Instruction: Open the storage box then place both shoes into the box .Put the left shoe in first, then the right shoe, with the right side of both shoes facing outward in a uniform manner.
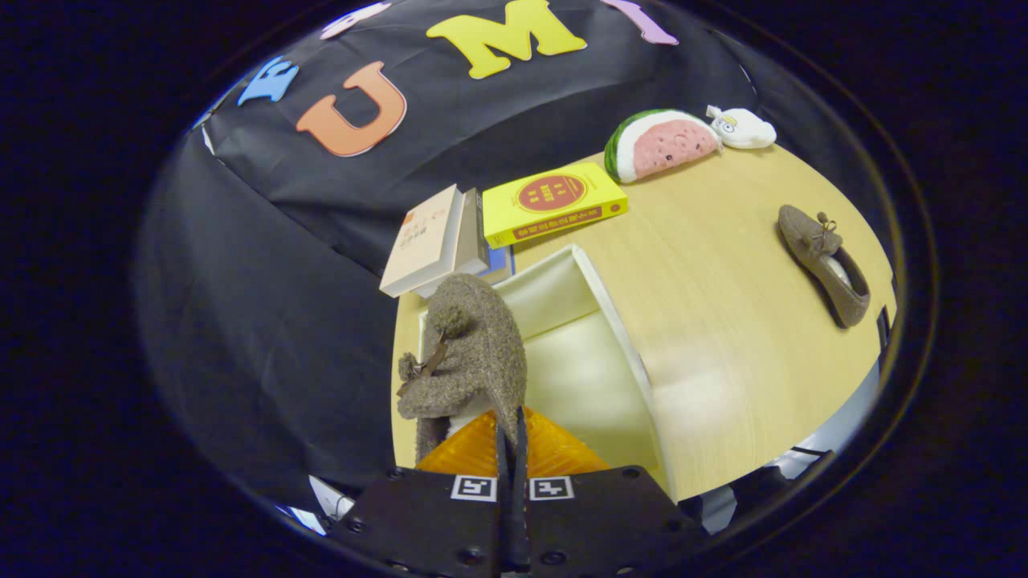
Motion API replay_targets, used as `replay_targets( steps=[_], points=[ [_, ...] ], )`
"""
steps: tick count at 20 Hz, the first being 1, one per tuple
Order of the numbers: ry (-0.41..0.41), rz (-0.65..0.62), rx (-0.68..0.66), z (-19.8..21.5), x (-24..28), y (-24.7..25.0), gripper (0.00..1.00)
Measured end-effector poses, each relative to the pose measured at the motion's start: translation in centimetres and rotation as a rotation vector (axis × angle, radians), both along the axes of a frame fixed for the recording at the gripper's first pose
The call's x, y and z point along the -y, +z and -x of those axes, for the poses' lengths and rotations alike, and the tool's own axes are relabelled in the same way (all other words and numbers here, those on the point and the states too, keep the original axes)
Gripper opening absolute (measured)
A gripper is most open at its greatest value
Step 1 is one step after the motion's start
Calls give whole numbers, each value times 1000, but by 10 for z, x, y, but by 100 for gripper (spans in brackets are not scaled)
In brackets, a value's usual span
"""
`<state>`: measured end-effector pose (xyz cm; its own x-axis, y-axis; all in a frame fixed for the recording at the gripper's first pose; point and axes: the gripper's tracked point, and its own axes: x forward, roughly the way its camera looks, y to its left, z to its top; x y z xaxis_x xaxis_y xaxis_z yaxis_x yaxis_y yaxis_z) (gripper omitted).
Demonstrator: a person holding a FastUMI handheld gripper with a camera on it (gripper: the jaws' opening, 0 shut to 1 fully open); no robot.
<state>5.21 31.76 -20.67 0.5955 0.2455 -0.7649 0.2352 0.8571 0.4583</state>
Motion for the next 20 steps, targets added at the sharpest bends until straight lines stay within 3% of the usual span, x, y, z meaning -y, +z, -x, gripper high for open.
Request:
replay_targets(
  steps=[5, 11, 16, 20],
  points=[
    [31, 23, -9, -5, -16, -20, 3],
    [126, 46, 73, -10, -31, -9, 33],
    [191, 163, 193, -3, -14, 22, 74],
    [211, 221, 276, 9, 17, 55, 96]
  ],
)
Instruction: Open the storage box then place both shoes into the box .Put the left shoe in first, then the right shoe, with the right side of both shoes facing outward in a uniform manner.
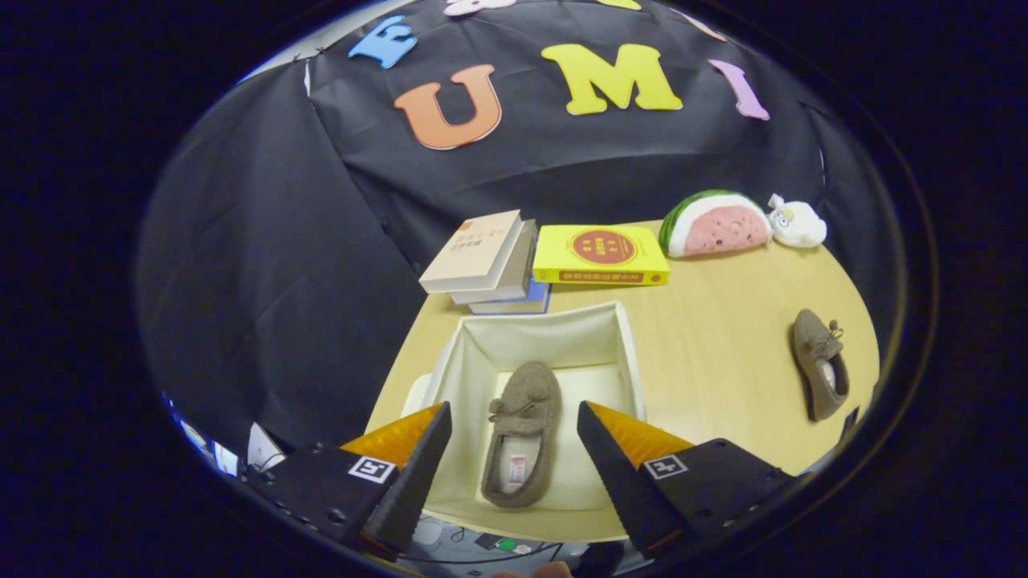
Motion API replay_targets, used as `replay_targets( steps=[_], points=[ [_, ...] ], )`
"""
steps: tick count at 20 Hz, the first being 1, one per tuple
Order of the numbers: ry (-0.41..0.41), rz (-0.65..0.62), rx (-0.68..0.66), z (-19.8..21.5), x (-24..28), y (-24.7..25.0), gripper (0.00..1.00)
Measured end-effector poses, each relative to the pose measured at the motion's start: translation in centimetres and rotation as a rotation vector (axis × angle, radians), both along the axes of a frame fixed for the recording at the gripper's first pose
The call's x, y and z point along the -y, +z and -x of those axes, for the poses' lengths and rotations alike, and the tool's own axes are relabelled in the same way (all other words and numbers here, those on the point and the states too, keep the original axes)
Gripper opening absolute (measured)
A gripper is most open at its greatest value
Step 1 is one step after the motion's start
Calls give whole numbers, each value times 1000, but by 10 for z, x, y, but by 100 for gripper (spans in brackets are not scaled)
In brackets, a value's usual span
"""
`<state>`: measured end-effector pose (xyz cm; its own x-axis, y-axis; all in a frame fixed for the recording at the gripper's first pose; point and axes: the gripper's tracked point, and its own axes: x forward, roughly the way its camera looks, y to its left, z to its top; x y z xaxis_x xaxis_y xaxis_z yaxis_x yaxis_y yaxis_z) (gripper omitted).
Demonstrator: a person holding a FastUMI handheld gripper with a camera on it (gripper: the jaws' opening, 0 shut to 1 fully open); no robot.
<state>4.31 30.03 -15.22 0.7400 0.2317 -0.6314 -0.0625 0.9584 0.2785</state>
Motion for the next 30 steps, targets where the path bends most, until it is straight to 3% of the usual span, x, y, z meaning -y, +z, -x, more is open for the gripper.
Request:
replay_targets(
  steps=[6, 10, 14, 18, 22, 27, 30],
  points=[
    [-25, 53, 114, 13, 103, 40, 96],
    [-68, 141, 140, 20, 213, 38, 96],
    [-127, 233, 113, 27, 321, 14, 96],
    [-148, 247, -22, 30, 396, -50, 96],
    [-155, 235, -165, 23, 448, -117, 96],
    [-130, 190, -275, 0, 469, -176, 94],
    [-136, 173, -306, -14, 470, -186, 73]
  ],
)
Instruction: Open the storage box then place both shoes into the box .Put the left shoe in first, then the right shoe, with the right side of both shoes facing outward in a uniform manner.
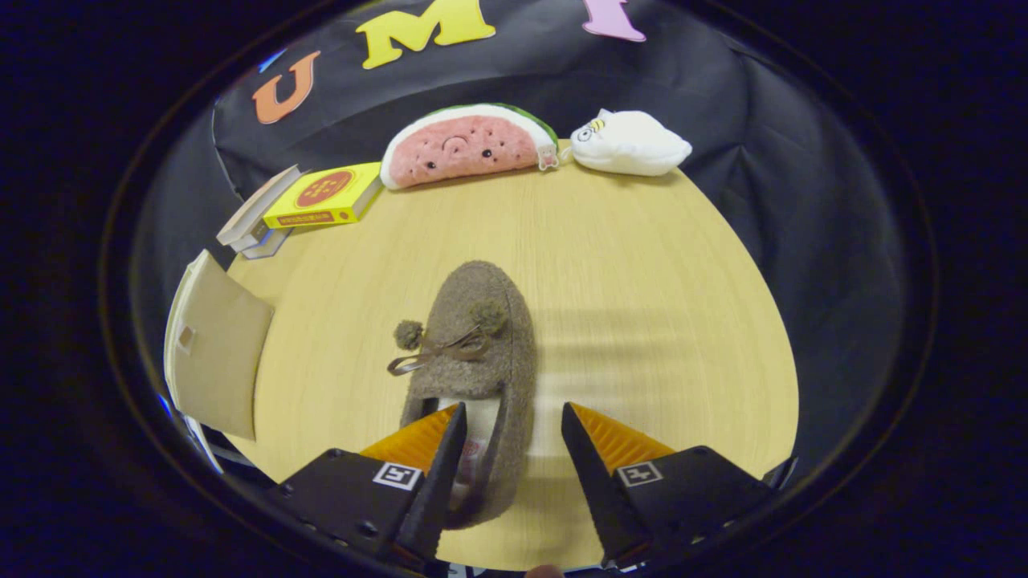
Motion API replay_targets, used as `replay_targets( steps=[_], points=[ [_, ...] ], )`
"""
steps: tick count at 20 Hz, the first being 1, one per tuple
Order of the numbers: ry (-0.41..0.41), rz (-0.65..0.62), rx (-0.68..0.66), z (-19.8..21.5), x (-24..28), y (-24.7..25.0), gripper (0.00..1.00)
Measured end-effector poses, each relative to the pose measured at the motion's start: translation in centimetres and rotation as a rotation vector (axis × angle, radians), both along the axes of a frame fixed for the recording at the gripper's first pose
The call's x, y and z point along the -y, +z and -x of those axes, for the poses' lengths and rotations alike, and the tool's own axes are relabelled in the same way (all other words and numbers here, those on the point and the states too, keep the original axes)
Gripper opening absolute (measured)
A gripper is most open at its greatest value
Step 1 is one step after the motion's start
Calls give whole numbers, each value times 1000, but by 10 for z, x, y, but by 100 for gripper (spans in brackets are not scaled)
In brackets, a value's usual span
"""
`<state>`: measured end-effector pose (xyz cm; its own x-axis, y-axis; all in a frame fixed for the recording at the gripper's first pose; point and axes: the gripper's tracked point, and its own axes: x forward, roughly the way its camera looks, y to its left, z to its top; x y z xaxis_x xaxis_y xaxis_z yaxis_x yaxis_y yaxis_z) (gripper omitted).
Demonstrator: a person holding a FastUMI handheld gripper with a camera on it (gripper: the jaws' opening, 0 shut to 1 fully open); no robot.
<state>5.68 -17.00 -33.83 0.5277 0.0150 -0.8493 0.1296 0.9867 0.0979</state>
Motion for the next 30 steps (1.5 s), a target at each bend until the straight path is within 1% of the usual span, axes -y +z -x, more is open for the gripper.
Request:
replay_targets(
  steps=[2, 3, 4, 5, 6, 7, 9, 13, 16, 20, 24, 26, 30],
  points=[
    [-10, -20, -31, -2, -1, -8, 49],
    [-21, -26, -44, -2, -3, -11, 39],
    [-24, -22, -48, -3, -3, -12, 23],
    [-29, 11, -54, -2, 2, -13, 23],
    [-48, 21, -40, -5, 6, -2, 12],
    [-53, 27, -52, -7, 4, -11, 0],
    [-84, 4, -58, -4, 0, -8, 1],
    [-171, -93, -74, 11, -22, 11, 0],
    [-235, -161, -61, 22, -55, 41, 0],
    [-313, -219, 9, 27, -114, 103, 0],
    [-315, -243, 86, 20, -191, 167, 0],
    [-304, -254, 110, 16, -235, 190, 0],
    [-256, -263, 118, 8, -326, 206, 0]
  ],
)
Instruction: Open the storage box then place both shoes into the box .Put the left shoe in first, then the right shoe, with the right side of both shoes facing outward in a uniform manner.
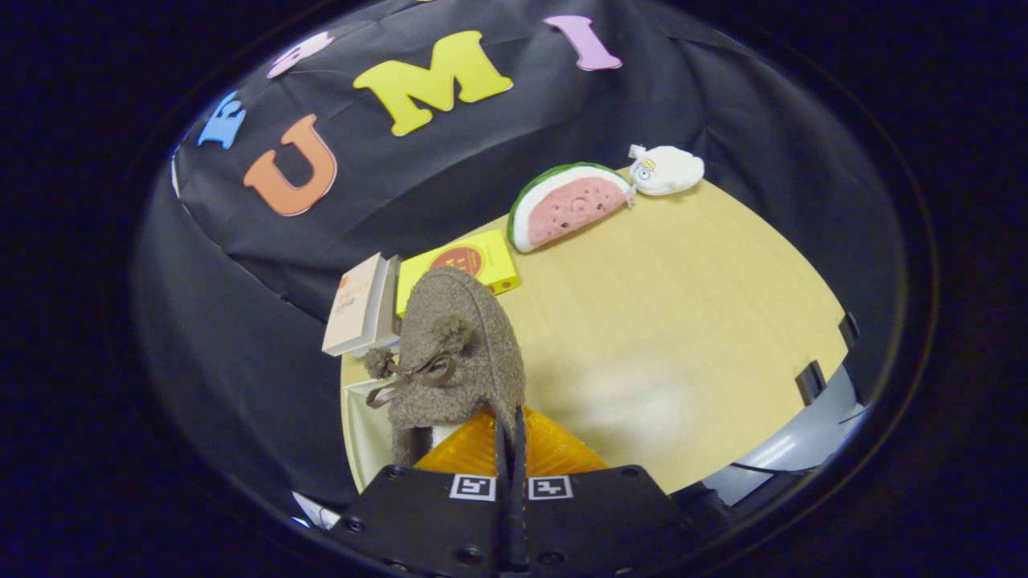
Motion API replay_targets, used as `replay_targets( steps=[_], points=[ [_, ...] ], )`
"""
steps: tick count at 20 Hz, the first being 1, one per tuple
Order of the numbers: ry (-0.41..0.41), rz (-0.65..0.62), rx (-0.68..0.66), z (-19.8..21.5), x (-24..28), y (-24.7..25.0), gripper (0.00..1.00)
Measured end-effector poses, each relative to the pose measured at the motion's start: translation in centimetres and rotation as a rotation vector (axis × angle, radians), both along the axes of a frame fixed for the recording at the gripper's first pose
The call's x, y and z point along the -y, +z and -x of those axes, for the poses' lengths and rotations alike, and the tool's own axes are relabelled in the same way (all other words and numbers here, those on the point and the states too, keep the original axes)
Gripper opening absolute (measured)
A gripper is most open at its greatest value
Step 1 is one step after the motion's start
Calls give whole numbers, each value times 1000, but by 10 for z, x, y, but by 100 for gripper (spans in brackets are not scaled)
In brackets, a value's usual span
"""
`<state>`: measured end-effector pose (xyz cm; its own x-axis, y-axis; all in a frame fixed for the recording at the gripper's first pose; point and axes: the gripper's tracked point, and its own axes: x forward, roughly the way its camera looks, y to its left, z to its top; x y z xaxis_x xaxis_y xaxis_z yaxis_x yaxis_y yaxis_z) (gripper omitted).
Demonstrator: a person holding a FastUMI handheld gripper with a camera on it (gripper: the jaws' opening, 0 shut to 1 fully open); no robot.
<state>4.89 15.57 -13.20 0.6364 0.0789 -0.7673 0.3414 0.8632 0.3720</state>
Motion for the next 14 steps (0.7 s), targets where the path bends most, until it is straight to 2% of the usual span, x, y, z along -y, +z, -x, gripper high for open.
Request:
replay_targets(
  steps=[3, 7, 14],
  points=[
    [38, 25, -11, -5, -53, -7, 0],
    [37, 79, -54, -3, -86, -34, 0],
    [48, 181, -93, 1, -93, -71, 0]
  ],
)
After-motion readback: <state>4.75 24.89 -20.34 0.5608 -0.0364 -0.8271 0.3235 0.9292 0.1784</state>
